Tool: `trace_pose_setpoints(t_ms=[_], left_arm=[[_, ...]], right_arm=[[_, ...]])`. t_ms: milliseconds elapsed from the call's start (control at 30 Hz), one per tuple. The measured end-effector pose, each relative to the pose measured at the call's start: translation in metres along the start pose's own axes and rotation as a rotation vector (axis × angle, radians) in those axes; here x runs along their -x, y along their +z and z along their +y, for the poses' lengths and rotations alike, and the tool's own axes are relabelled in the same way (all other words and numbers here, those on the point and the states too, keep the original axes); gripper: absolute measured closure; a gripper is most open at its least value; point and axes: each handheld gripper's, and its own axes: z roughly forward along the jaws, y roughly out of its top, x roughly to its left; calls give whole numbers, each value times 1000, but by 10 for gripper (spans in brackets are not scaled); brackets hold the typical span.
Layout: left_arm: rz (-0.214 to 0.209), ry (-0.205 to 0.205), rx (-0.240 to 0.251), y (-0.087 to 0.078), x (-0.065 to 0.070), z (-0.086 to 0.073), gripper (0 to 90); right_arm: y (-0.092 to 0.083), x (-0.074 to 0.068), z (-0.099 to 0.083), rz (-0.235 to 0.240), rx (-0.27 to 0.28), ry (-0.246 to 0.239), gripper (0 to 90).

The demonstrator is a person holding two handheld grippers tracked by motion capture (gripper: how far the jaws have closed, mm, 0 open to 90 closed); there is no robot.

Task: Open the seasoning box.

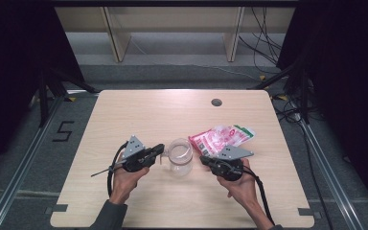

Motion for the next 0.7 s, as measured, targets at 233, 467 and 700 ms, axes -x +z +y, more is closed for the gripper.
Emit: trace_pose_setpoints(t_ms=[233, 467, 700], left_arm=[[2, -19, 3, 0, 1, 0, 865], [-1, -22, 5, 0, 0, -1, 865], [-14, 1, 15, 1, -2, -1, 863]], right_arm=[[12, 1, 6, 22, -9, -7, 900], [15, 0, 12, 26, 2, -13, 900], [18, 0, 13, 50, 11, -15, 900]])
